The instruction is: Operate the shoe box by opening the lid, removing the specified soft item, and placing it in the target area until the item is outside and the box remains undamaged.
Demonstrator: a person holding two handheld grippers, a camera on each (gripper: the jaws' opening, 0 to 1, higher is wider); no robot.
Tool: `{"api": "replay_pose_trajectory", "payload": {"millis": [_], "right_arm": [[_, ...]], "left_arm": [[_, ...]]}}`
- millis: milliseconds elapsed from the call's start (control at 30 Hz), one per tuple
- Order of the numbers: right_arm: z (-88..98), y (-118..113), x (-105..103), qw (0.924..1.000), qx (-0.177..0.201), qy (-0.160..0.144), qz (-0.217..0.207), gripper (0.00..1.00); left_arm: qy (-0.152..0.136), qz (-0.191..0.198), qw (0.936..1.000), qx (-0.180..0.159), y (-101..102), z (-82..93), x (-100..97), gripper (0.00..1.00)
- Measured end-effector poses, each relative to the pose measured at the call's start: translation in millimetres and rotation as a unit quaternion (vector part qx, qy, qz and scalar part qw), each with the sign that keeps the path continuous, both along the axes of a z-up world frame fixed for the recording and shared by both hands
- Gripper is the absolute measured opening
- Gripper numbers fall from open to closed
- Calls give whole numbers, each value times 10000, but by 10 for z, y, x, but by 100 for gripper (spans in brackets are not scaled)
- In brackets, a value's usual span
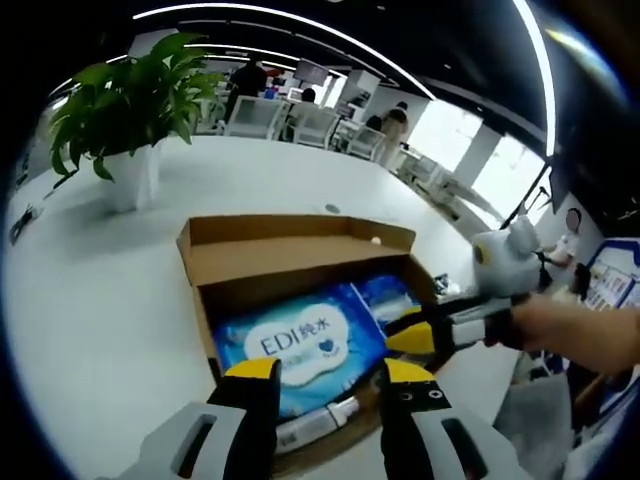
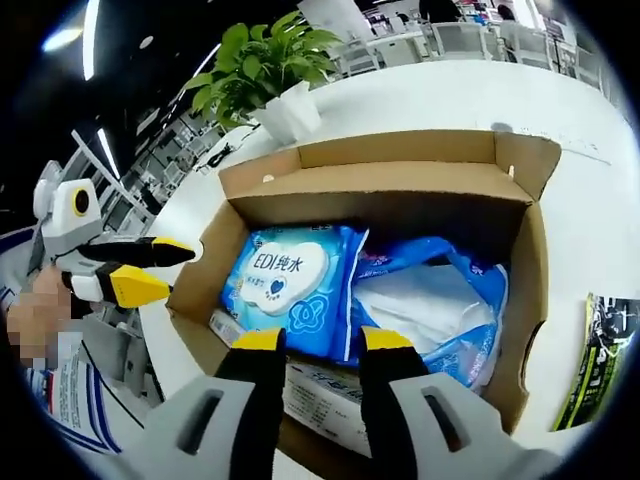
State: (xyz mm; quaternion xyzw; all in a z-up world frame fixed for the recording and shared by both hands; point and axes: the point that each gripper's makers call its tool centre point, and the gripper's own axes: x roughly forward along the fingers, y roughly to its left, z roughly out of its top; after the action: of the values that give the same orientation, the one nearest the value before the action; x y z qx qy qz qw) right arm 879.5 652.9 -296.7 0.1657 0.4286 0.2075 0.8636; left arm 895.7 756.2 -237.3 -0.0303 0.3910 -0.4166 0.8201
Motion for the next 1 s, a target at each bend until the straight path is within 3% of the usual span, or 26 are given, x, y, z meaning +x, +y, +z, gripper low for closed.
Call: {"api": "replay_pose_trajectory", "payload": {"millis": [300, 1000], "right_arm": [[-52, 31, 26, 9998, -110, 134, -22, 31], [-181, 111, 219, 9995, -129, 290, 12, 25]], "left_arm": [[23, -33, 10000, -7, 33, -13, -15, 40], [124, -23, 9999, -49, 106, -108, 84, 39]]}}
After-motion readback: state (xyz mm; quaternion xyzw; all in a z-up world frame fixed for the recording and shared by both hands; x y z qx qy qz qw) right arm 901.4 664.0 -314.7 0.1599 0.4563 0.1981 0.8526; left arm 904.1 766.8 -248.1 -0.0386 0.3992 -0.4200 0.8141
